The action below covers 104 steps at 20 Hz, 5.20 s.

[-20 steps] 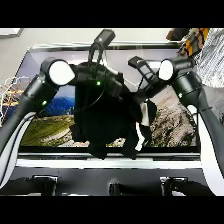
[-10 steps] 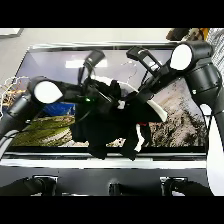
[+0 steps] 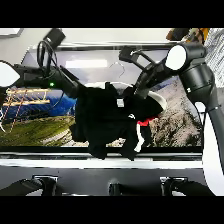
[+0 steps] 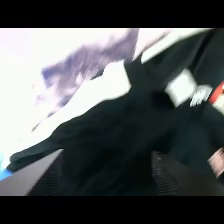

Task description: Fold the clothes and pants, and hang the long-sleeved shirts on hangers.

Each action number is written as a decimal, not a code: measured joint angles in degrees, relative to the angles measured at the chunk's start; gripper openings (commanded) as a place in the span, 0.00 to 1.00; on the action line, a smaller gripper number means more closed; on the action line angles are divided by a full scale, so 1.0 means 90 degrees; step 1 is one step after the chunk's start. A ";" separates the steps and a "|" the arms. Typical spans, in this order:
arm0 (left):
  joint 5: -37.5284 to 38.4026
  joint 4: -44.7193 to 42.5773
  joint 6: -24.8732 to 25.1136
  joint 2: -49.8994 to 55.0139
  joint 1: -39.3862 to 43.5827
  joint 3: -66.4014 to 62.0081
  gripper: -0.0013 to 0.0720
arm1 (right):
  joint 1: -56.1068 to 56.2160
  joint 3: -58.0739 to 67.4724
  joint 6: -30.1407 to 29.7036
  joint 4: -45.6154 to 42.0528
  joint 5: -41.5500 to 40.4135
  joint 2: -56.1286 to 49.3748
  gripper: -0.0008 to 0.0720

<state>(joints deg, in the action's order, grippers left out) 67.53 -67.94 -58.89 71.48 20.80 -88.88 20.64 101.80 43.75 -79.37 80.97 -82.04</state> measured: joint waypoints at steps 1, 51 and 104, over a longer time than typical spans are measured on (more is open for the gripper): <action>0.0104 -0.0070 0.0321 0.0051 -0.0061 0.0085 0.81 | 0.0000 0.0000 -0.0100 0.0056 -0.0046 -0.0044 0.08; -0.1115 0.2390 0.4949 -0.0168 -0.0736 0.1263 0.07 | -0.3385 -0.0571 -0.0894 0.1739 0.0197 0.0862 0.78; -0.2883 0.2385 -0.0578 -0.0634 -0.0301 0.1263 0.94 | -0.2771 -0.0131 0.7181 -0.7737 -0.0141 0.3852 0.08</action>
<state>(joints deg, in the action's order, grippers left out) 41.58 -46.48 -64.10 65.78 18.09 -77.52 -4.29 100.62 108.38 -149.01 79.70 -47.37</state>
